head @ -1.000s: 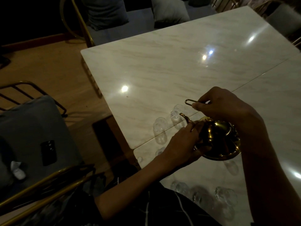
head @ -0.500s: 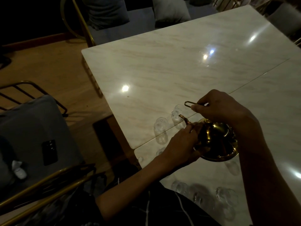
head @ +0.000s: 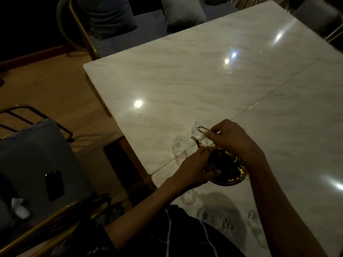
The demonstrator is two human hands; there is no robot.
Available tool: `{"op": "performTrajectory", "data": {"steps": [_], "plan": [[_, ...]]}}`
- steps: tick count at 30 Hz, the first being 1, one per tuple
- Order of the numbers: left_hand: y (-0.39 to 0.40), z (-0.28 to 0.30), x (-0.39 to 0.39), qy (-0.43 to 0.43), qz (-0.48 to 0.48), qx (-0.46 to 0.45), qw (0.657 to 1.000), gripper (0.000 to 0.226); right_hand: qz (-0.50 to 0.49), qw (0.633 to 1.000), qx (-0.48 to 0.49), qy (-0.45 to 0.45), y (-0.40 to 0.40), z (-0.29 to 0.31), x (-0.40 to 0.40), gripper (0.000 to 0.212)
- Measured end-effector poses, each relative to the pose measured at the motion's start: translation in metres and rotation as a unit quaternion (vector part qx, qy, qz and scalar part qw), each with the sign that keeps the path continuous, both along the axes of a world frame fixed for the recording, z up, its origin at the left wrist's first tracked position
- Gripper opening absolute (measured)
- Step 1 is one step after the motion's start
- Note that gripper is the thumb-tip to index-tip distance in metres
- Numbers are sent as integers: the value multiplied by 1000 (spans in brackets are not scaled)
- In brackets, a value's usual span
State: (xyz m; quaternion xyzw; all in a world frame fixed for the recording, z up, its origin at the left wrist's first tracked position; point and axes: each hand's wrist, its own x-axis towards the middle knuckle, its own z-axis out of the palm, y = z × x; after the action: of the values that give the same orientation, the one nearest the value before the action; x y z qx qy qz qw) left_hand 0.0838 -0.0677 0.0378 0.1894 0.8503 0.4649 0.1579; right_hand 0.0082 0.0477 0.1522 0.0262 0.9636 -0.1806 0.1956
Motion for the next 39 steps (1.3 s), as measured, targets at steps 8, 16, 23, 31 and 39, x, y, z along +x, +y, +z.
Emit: {"op": "performTrajectory", "data": {"steps": [8,16,23,31,39], "plan": [[-13,-12,-9,-48,-21,-28,998,72,-62,996,-69,19,16,-33,20,33],[-3,-28,-30,-52,-84,-54,994,64,-204,966,-155,26,47,-59,58,32],[26,-52,-47,-61,-190,-87,976,66,-375,891,-251,41,69,-67,95,20],[65,-69,-53,-71,-312,-134,938,67,-534,785,-310,44,76,-101,113,15],[84,-88,-65,-27,-386,-202,899,83,-585,757,-286,52,86,-136,96,16]]}}
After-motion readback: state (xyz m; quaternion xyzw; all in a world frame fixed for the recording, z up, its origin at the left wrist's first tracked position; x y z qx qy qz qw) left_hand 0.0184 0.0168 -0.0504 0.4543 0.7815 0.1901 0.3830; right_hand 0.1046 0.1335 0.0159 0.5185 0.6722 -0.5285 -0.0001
